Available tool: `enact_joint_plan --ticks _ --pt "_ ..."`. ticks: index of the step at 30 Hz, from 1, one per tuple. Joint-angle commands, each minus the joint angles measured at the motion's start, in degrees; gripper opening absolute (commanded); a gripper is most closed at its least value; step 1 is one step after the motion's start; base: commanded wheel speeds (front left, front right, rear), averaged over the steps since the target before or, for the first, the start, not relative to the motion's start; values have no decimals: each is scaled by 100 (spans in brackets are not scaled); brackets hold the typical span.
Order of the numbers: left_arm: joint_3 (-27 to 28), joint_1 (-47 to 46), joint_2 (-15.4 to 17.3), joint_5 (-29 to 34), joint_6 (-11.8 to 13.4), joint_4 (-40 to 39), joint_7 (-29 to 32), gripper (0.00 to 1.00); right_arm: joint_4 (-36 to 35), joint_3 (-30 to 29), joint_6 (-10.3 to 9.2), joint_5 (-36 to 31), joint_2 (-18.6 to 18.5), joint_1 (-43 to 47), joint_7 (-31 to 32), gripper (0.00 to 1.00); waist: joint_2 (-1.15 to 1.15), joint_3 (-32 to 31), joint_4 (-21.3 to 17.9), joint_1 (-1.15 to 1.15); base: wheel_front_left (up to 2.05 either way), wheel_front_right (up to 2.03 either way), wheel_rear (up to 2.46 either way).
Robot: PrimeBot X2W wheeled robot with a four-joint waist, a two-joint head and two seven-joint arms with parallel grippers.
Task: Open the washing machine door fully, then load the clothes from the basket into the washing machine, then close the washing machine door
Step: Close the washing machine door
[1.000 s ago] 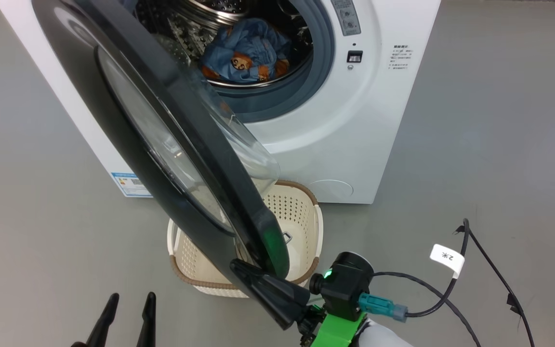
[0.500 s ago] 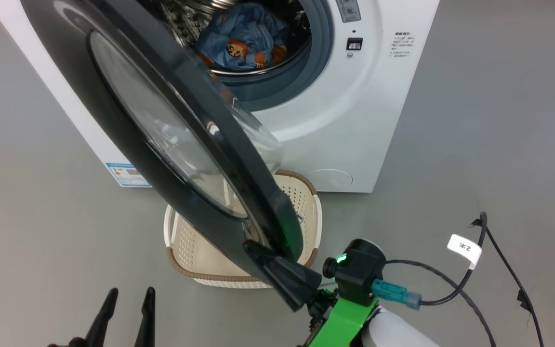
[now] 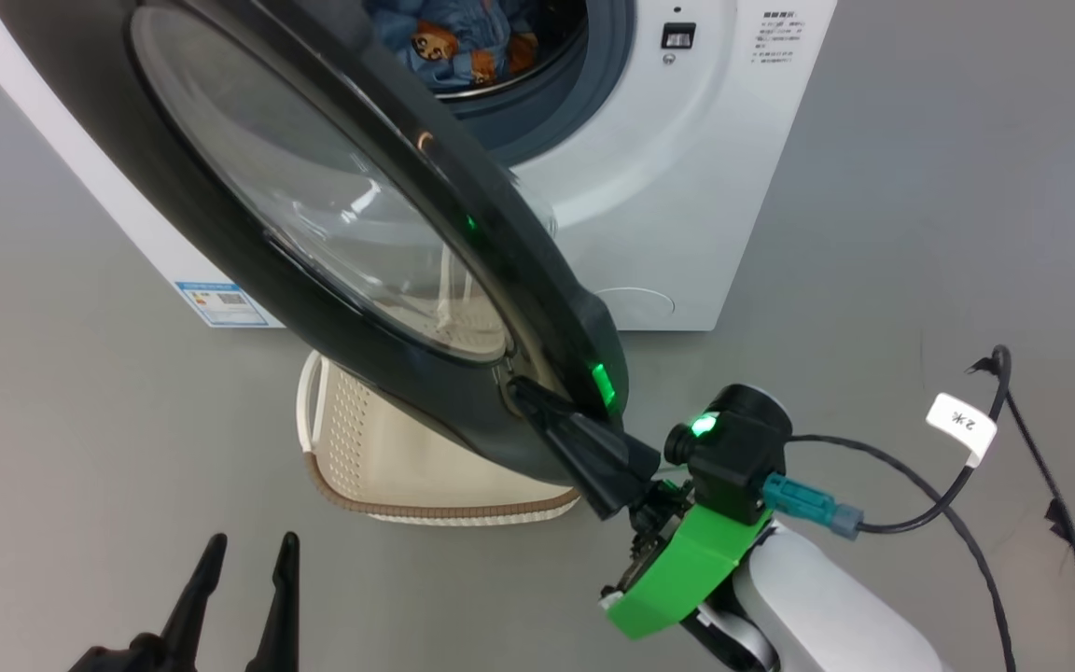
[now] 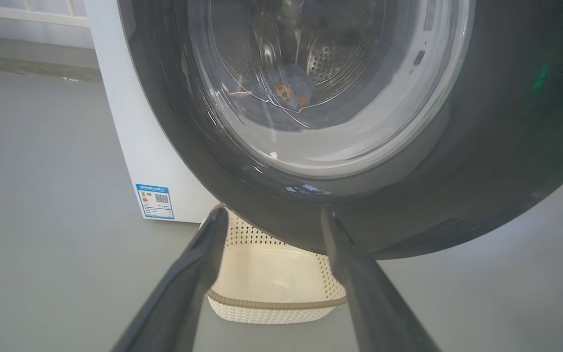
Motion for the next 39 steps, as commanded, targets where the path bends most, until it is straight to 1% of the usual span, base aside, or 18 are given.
enact_joint_plan --ticks 1,17,29,34,39 --pt "190 -249 89 30 -14 -164 -52 100 -164 -47 7 -34 45 -156 -26 0 0 72 -32 0 0 0 0" --pt "74 -496 70 21 -14 -316 -52 100 -219 -569 7 -168 -204 -713 -26 0 0 679 44 0 0 0 0" --pt "-139 -787 47 40 -14 -503 -52 100 -127 -1015 7 -213 -520 -1694 -26 0 0 1374 162 0 0 0 0" --pt "-278 -905 48 43 -14 -535 -52 100 45 -1111 7 -216 -658 -2078 -26 0 0 1555 272 0 0 0 0" --pt "-370 -1040 48 49 -14 -548 -52 100 229 -1328 7 -192 -710 -2396 -26 0 0 1698 370 0 0 0 0"
